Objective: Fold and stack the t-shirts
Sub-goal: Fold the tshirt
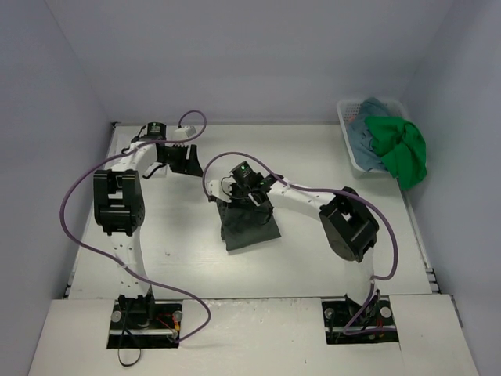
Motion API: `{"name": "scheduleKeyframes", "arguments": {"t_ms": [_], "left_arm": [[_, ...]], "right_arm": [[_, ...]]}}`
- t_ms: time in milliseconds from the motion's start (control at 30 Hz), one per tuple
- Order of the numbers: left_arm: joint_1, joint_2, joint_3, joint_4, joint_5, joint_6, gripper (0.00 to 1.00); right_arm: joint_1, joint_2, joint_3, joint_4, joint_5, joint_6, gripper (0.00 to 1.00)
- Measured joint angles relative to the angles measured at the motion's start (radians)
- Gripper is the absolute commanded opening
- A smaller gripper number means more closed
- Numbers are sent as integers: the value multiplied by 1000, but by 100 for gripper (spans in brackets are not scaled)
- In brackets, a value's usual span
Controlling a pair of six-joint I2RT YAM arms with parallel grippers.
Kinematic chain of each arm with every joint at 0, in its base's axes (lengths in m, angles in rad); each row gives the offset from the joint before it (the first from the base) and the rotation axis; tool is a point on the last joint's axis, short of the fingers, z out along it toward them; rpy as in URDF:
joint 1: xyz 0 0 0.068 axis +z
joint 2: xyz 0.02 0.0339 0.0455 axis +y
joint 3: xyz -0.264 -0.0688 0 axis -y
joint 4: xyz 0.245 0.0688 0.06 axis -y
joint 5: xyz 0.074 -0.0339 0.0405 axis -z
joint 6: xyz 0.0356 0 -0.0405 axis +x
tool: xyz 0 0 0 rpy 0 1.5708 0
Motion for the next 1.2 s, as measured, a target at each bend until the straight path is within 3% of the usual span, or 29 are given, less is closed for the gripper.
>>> {"name": "scheduleKeyframes", "arguments": {"t_ms": [167,533,600,833,933,1033,1100,1200], "left_arm": [[-3,-31,-61,13,24,-11,50],[-18,-130,-130,57,76,-19,47],[-29,-140,-145,61,85,-19,44],[-102,-160,-180,43,109,-4,6],[-135,-171,-180,29,108,8,0],[-164,-193,-180,19,109,19,0],[-175,-215,-181,17,109,21,0],[-183,-258,-196,18,114,21,0]], "right_arm": [[7,22,-6,58,12,39,35],[18,24,-38,176,88,101,37],[18,24,-40,202,115,115,38],[13,16,-78,298,228,164,48],[1,-12,-97,299,245,178,48],[-22,-59,-108,299,257,195,48],[-41,-100,-119,296,259,204,44],[-79,-161,-139,291,256,224,17]]}}
